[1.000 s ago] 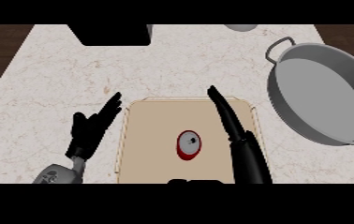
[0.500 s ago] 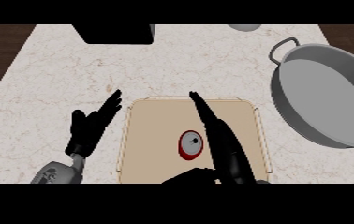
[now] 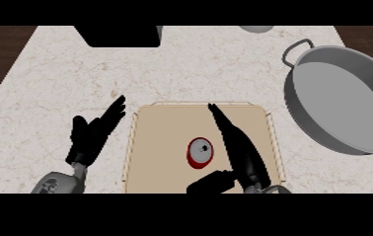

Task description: Pick the can from the tray and place it in the pot

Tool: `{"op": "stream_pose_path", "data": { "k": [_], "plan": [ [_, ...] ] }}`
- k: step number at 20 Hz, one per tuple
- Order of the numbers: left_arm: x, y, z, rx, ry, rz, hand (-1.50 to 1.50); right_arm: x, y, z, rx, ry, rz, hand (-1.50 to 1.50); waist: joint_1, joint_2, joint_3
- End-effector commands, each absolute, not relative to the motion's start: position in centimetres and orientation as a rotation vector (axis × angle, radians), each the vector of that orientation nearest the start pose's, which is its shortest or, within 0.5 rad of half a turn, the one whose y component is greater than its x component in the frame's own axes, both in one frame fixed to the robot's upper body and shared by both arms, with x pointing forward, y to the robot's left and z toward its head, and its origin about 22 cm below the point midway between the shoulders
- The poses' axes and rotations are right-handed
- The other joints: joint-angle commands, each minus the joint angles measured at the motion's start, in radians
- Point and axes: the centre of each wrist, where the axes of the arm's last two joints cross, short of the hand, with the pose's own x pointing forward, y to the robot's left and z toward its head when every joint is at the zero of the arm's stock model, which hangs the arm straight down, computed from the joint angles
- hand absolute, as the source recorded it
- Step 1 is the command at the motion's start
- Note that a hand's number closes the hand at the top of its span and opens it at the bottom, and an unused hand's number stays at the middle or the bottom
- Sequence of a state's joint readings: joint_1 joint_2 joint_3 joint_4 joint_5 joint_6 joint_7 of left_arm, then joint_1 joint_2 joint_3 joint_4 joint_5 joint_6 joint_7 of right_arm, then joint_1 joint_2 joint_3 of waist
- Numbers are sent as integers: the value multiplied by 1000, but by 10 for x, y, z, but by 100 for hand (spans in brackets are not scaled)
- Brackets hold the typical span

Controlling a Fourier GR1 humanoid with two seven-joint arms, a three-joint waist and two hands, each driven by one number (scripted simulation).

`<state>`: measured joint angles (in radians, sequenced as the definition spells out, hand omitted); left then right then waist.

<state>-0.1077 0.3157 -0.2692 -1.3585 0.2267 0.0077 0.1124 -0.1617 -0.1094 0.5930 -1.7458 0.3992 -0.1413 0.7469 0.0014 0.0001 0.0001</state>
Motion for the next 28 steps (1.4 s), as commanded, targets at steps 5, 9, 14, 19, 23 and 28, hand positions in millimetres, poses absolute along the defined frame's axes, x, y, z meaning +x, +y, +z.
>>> {"op": "stream_pose_path", "data": {
  "k": [5,9,14,19,23,28],
  "plan": [
    [246,237,-30,-67,-1267,-265,0,206,-135,38,-200,-1287,580,-150,-2,-1,0],
    [256,243,-34,-54,-1267,-270,0,221,-119,31,-57,-1320,520,-150,-1,1,0],
    [265,252,-21,-50,-1269,-279,0,219,-137,3,61,-1367,422,-150,-1,1,0],
    [269,244,-34,-58,-1278,-270,0,220,-121,-22,95,-1339,339,-150,-1,1,0],
    [255,239,-30,-52,-1269,-274,0,222,-123,-29,136,-1293,324,-150,0,0,0],
    [265,251,-7,-64,-1281,-279,0,239,-121,-56,184,-1316,308,-150,1,0,0]
  ]
}}
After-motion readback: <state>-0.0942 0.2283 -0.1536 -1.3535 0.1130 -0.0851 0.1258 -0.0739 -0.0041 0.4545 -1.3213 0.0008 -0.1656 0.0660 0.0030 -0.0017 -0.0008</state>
